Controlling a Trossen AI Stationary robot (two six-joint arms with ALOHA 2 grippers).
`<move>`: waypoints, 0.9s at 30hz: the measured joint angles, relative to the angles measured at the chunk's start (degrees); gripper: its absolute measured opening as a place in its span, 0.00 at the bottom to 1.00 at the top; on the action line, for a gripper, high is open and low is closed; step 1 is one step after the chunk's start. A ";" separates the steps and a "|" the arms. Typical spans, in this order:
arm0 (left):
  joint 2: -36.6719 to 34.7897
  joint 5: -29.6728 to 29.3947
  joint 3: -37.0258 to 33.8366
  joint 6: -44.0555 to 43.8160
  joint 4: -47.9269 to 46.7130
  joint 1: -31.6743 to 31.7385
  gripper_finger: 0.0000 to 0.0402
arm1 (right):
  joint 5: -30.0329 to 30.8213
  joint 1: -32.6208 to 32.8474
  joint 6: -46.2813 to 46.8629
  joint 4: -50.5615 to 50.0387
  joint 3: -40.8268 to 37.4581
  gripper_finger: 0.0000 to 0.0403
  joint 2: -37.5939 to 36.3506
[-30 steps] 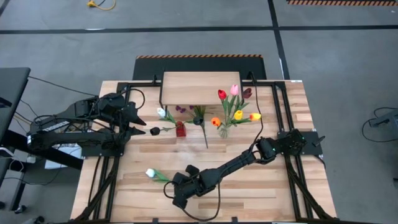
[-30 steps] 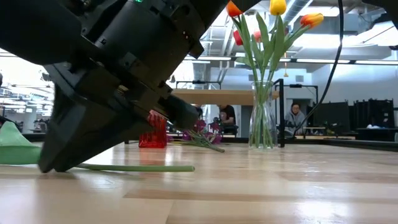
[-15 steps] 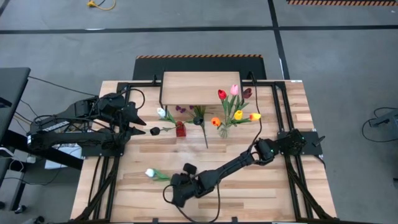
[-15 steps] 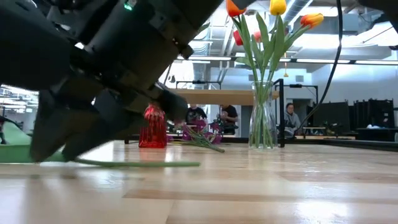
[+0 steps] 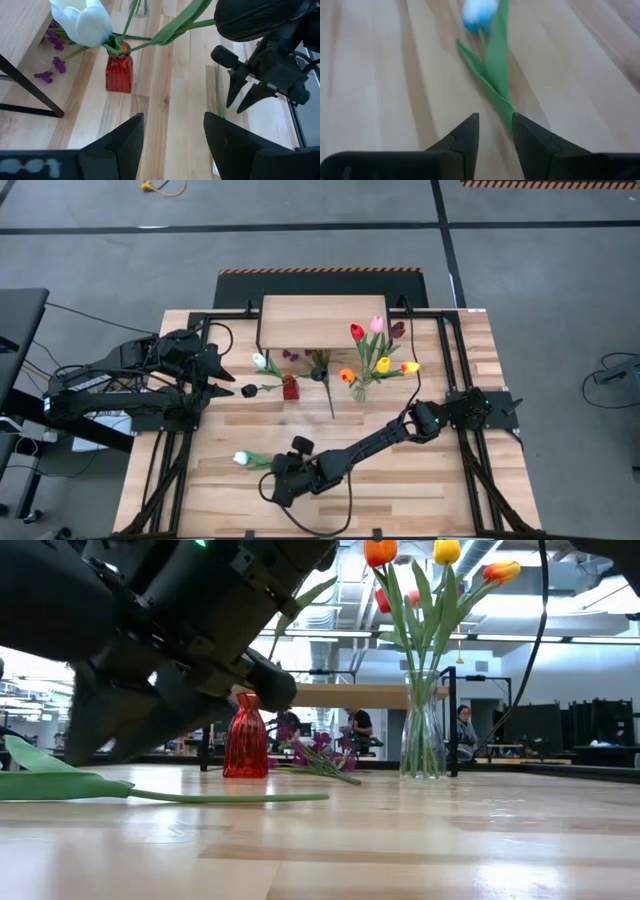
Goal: Pick and place flowers into a vace then onto a shelf
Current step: Put the white tulip into the red vase
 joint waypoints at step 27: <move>-0.01 2.23 -1.57 -0.07 0.04 -0.01 0.49 | -12.07 -1.99 9.51 -4.67 -6.22 0.05 -0.78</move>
